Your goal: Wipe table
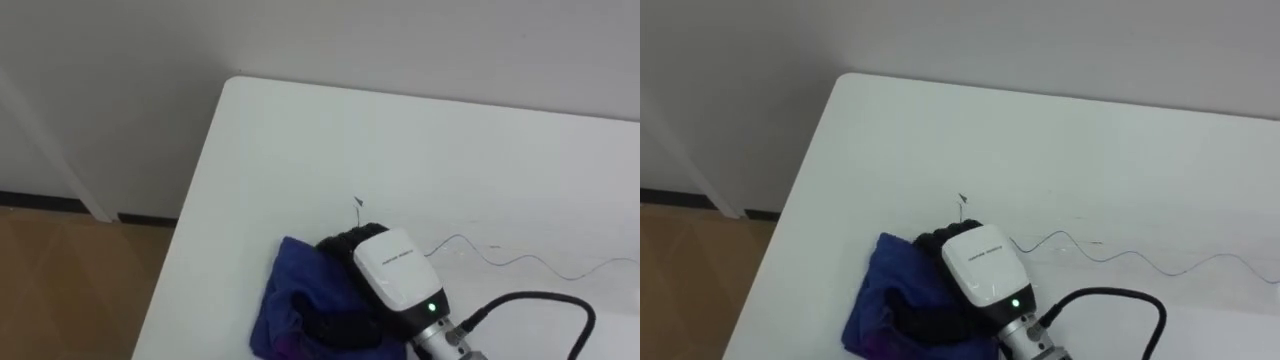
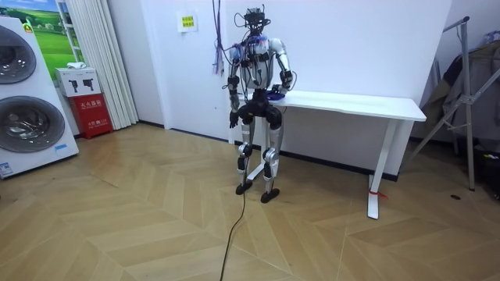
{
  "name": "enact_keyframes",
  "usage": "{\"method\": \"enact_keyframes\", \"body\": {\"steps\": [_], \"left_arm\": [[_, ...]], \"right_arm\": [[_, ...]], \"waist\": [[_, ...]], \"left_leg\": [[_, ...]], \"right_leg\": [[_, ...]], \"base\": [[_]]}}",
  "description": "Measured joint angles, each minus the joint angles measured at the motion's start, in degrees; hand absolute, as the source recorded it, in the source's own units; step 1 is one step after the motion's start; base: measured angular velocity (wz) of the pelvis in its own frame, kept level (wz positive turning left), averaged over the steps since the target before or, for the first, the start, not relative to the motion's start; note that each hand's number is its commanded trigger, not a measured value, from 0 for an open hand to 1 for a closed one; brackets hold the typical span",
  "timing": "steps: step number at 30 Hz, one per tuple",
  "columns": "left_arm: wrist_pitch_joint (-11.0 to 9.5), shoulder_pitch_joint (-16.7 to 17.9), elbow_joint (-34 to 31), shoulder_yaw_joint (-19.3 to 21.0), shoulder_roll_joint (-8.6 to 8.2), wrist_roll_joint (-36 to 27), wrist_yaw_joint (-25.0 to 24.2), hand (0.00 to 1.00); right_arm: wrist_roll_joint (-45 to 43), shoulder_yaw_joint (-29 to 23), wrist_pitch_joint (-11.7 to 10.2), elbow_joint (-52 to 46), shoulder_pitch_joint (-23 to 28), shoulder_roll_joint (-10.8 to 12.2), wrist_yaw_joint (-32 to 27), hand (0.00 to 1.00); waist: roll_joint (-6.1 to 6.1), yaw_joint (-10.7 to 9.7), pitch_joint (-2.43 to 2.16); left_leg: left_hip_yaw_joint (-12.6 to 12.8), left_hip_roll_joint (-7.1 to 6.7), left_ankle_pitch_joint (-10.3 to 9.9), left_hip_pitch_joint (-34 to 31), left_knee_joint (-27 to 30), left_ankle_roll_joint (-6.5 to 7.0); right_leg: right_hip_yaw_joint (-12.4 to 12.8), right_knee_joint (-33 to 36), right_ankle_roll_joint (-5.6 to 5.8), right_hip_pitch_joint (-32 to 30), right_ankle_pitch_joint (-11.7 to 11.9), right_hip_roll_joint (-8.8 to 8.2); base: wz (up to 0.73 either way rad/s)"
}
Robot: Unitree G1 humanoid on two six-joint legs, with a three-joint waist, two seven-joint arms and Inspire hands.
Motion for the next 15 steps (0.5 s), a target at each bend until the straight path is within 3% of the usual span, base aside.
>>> {"method": "enact_keyframes", "body": {"steps": [9,15], "left_arm": [[0.08,0.37,0.12,0.16,1.19,-1.75,-0.55,0.00],[0.07,0.53,0.04,0.33,1.25,-1.74,-1.18,0.00]], "right_arm": [[2.45,1.48,-0.65,-1.35,0.22,-0.03,-0.06,1.00],[3.08,1.22,-1.02,-2.09,-0.73,-0.49,1.34,1.00]], "waist": [[-0.17,-0.41,0.26],[-0.99,-0.47,0.81]], "left_leg": [[0.01,-0.13,0.00,0.67,-0.02,0.00],[-0.42,-0.09,-0.01,0.73,0.06,0.00]], "right_leg": [[-0.12,0.00,0.01,0.84,0.00,-0.15],[-0.74,-0.13,0.01,1.19,0.00,-0.18]], "base": [[0.00],[0.04]]}}
